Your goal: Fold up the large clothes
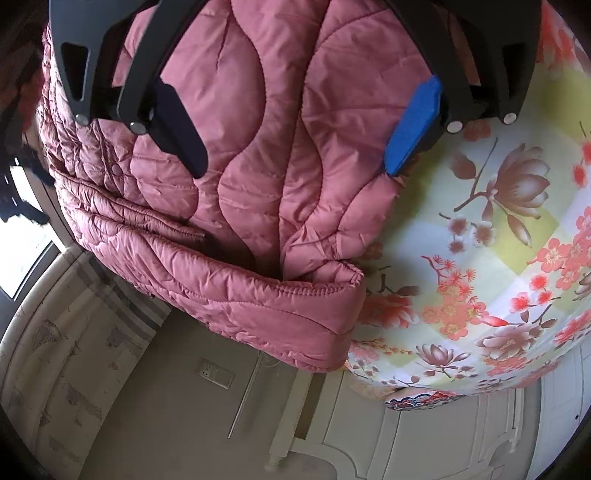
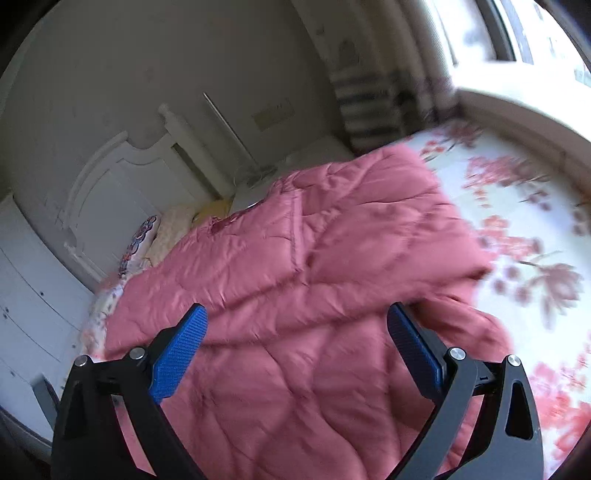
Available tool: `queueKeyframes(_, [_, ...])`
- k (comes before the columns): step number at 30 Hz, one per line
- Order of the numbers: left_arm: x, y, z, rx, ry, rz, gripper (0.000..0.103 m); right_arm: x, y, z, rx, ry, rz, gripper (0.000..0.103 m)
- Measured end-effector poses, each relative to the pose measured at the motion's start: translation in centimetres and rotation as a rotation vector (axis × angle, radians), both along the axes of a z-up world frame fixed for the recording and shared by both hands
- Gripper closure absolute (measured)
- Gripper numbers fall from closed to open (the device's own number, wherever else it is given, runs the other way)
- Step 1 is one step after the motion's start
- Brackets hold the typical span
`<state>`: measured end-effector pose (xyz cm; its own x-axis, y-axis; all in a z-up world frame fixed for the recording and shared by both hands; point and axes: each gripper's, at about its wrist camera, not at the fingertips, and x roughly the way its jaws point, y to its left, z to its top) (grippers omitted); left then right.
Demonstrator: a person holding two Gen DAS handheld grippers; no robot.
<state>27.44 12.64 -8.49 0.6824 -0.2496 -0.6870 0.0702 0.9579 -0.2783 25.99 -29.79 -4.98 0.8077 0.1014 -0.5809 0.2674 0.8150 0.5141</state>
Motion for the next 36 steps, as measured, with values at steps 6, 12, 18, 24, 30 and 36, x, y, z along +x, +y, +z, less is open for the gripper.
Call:
queueKeyframes(6, [0.2, -0.2, -0.1, 0.001, 0.007, -0.006, 0.005, 7.4, -0.1, -2.7, 0.154, 0.123, 0.049, 0.023])
queueKeyframes(12, [0.3, -0.2, -0.1, -0.004, 0.009, -0.011, 0.004, 5.8, 1.1, -1.4, 0.046, 0.016, 0.015, 0.078])
queueKeyframes(18, [0.4, -0.1, -0.2, -0.007, 0.008, -0.011, 0.003, 1.7, 0.8, -2.6, -0.012, 0.067, -0.035, 0.079])
queueKeyframes(24, [0.5, -0.1, -0.3, -0.006, 0.011, -0.01, 0.003, 1.0, 1.4, -0.5, -0.126, 0.06, -0.077, 0.078])
queueKeyframes(30, [0.4, -0.1, -0.2, -0.007, 0.01, -0.005, 0.002, 3.9, 7.4, 3.4, -0.401, -0.012, 0.032, 0.007])
queueKeyframes(36, [0.7, -0.1, 0.8, -0.016, 0.03, -0.051, 0.002, 8.4, 10.8, -2.1, -0.557, 0.23, 0.181, 0.013])
